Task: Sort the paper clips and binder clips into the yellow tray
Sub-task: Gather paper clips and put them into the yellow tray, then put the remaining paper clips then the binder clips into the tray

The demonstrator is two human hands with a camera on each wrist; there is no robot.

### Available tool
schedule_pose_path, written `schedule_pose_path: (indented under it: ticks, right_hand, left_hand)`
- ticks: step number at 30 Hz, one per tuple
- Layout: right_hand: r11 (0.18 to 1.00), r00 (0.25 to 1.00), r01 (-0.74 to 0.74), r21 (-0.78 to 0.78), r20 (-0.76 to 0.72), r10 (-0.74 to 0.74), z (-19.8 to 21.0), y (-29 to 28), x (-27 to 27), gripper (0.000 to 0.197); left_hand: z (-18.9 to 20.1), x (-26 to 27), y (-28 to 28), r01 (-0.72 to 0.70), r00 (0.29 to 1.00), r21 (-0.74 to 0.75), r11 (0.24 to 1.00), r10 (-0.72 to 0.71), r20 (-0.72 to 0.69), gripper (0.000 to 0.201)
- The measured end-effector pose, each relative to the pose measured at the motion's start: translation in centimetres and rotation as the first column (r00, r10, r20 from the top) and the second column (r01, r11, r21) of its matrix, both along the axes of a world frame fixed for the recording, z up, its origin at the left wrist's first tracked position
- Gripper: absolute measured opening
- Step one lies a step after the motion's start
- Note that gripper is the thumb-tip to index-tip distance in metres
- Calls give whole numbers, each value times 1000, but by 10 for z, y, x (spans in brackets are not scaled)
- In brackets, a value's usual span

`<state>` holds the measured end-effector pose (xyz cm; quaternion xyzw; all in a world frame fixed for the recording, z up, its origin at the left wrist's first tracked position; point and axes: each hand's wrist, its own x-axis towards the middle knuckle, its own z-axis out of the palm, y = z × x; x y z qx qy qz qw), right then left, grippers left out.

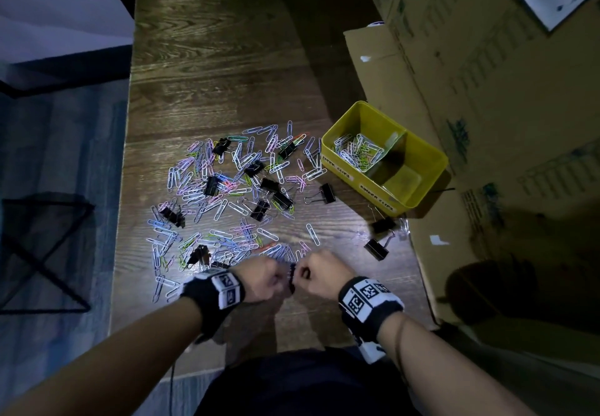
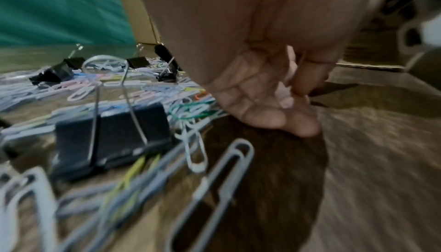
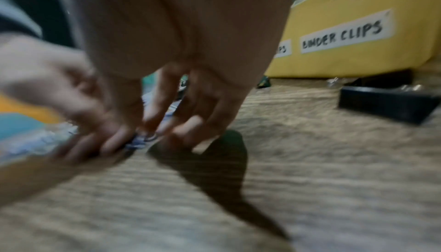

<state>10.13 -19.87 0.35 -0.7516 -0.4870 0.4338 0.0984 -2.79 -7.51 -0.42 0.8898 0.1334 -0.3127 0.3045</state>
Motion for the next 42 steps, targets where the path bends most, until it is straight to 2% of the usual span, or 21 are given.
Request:
schedule_pose_path:
  ticks: [1, 2, 5, 6, 8, 10, 13, 15, 17, 19, 21, 24, 26, 30, 31, 33, 36, 38, 42]
  right_hand:
    - [998, 995, 58, 40, 77, -61, -3, 0, 4, 17]
    - [993, 982, 98, 70, 154, -108, -6, 0, 7, 29]
    - [989, 936, 144, 30, 322, -146, -12, 1, 7, 95]
    - [989, 922, 147, 6, 362, -139, -13, 3, 5, 110]
    - [988, 906, 154, -10, 400, -137, -17, 7, 0, 119]
    - [989, 912, 146, 0, 387, -134, -19, 11, -4, 106]
    - [994, 950, 110, 27, 291, -113, -16, 14, -7, 74]
    - [995, 963, 99, 24, 250, -102, -14, 14, -10, 58]
    - [997, 968, 78, 17, 239, -80, -17, 16, -11, 43]
    - [998, 970, 69, -7, 233, -65, -18, 16, -11, 26]
    - [998, 968, 61, -24, 244, -54, -19, 14, -11, 20]
    - [998, 963, 61, -15, 265, -55, -18, 14, -8, 20]
    - [994, 968, 107, -25, 231, -98, -18, 15, -3, 19]
    - [970, 963, 244, -6, 118, -241, -18, 14, 4, 13]
    - [958, 954, 287, 11, 85, -287, -17, 13, 6, 12]
    - [938, 938, 346, 26, 15, -347, -16, 11, 10, 11]
    - [909, 899, 417, 20, -161, -408, -15, 10, 14, 10]
    - [860, 807, 509, -19, -337, -485, -16, 7, 20, 12]
    - [744, 622, 668, -11, -541, -567, -12, 0, 35, 12]
  left_hand:
    - [2, 7, 4, -31, 998, 35, 999, 29, 55, 11]
    - [5, 10, 6, -43, 994, 59, 997, 37, 105, 10]
    - [15, 14, 16, -159, 921, 159, 974, 89, 379, 9]
    - [11, 12, 19, -172, 914, 215, 961, 74, 399, 28]
    - [5, 8, 19, -77, 977, 316, 946, 8, 214, 70]
    - [0, 9, 16, 20, 996, 368, 930, -51, 75, 82]
    - [-4, 14, 11, 58, 997, 384, 922, -76, 33, 63]
    - [-5, 15, 11, 49, 996, 349, 936, -74, 59, 47]
    - [-5, 14, 13, 40, 991, 308, 951, -77, 109, 42]
    - [-4, 14, 15, -1, 972, 264, 965, -61, 226, 39]
    - [-1, 12, 16, -48, 951, 225, 973, -25, 309, 33]
    - [-2, 10, 23, -92, 957, 186, 978, 35, 288, 26]
    - [-3, 9, 30, -145, 953, 155, 977, 97, 286, 36]
    - [3, 9, 36, -311, 891, -35, 950, 304, 337, 40]
    - [3, 8, 37, -373, 867, -99, 923, 385, 316, 43]
    - [5, 8, 40, -513, 795, -250, 821, 565, 223, 51]
    - [9, 8, 50, -643, 678, -419, 642, 731, 80, 41]
    - [16, 11, 54, -668, 623, -525, 527, 782, -9, 33]
    - [39, 32, 65, -670, 573, -643, 371, 809, -130, 34]
